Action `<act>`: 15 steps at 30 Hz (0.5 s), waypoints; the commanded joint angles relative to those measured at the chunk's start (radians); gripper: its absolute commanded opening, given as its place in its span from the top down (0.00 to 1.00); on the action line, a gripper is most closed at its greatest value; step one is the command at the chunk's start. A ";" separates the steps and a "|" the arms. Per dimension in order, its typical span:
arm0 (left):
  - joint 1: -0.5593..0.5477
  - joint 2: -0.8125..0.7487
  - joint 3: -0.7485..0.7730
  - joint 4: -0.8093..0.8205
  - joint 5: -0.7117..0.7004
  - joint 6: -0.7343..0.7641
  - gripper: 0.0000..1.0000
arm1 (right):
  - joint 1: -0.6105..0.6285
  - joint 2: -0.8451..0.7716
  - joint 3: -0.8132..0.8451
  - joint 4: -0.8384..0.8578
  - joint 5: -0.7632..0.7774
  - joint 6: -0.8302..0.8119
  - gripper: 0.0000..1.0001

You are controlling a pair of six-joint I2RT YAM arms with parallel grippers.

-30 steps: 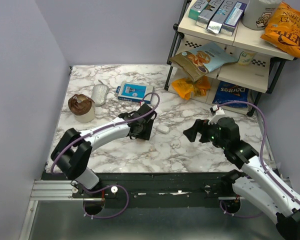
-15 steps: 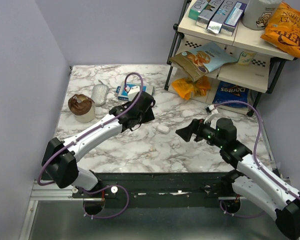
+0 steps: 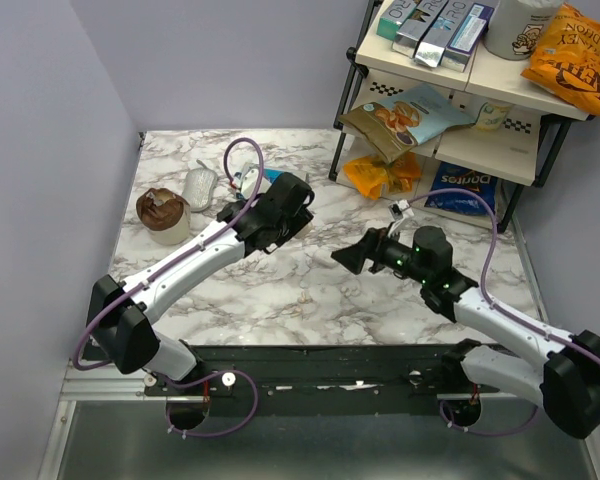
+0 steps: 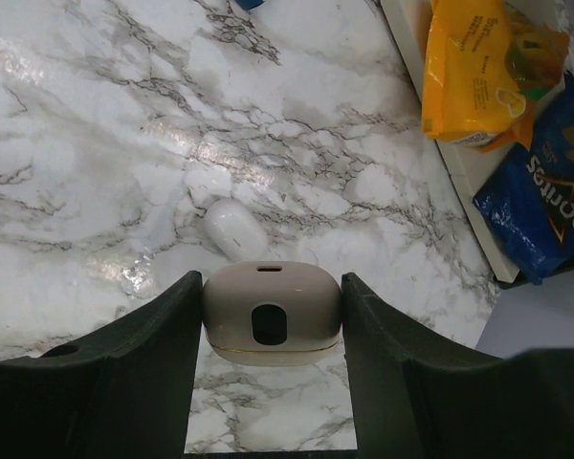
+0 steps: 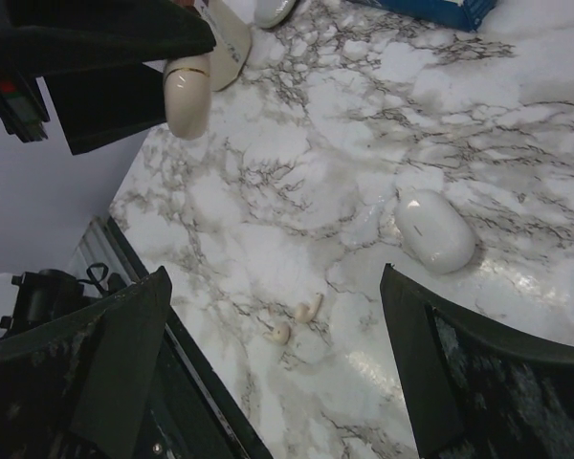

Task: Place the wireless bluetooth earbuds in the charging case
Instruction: Open the charging case.

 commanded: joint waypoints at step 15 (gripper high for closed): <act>-0.045 0.011 -0.001 -0.037 0.007 -0.101 1.00 | 0.087 0.259 0.141 0.267 0.015 0.081 0.06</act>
